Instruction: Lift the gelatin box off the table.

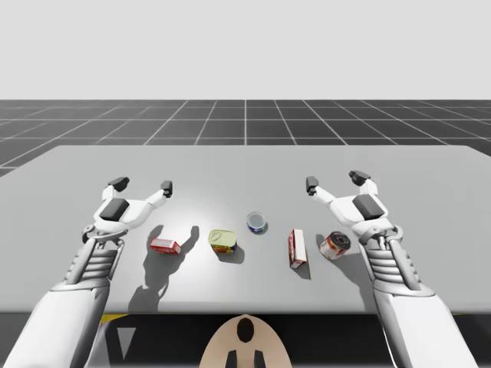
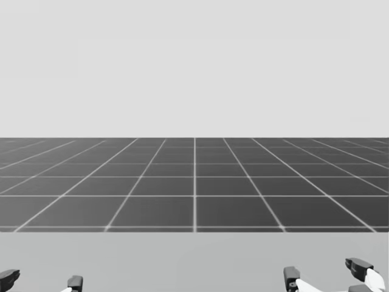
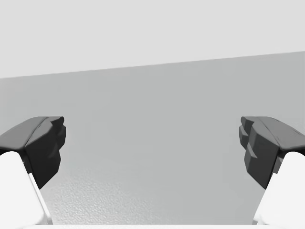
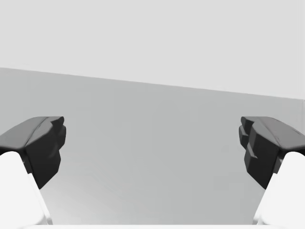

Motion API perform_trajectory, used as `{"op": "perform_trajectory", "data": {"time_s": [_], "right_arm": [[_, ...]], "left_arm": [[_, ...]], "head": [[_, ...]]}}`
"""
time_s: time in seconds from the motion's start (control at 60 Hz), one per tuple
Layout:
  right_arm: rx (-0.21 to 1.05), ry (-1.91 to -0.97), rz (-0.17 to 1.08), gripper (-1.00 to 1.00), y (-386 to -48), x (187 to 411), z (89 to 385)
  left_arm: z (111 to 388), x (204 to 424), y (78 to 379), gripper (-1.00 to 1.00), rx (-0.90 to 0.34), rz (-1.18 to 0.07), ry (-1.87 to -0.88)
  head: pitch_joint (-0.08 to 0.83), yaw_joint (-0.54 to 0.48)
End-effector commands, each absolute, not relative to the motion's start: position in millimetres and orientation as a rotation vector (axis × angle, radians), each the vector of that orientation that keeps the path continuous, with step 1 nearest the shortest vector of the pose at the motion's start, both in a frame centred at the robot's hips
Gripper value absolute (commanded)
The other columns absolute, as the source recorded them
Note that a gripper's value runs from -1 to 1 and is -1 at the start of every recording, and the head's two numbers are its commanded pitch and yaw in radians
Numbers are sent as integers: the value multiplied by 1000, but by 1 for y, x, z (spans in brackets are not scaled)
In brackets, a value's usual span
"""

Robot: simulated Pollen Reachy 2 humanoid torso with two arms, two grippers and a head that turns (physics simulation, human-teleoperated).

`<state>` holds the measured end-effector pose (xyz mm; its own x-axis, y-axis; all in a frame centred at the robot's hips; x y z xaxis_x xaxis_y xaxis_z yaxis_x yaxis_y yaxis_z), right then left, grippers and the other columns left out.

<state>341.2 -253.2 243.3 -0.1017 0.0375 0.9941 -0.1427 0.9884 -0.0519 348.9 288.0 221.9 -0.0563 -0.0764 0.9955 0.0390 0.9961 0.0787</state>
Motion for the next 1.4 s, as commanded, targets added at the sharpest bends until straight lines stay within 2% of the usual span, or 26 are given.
{"op": "perform_trajectory", "data": {"time_s": [0.017,0.233,0.65,0.933,1.233,1.4], "right_arm": [[72,-1662,146,-1000,-253,341,241],[63,-1645,146,-1000,-253,343,242],[36,-1630,146,-1000,-254,346,240],[41,-1637,137,-1000,-256,344,244],[41,-1628,138,-1000,-254,344,241],[40,-1623,145,-1000,-253,345,240]], "left_arm": [[222,349,288,-1000,41,-99,-1631],[222,349,288,-1000,43,-98,-1633],[222,349,288,-1000,56,-107,-1637],[220,350,288,-1000,67,-109,-1630],[220,351,288,-1000,61,-106,-1629],[222,350,289,-1000,57,-105,-1630]], "head": [[4,2],[53,-3],[388,14],[610,135],[712,332],[737,385]]}}
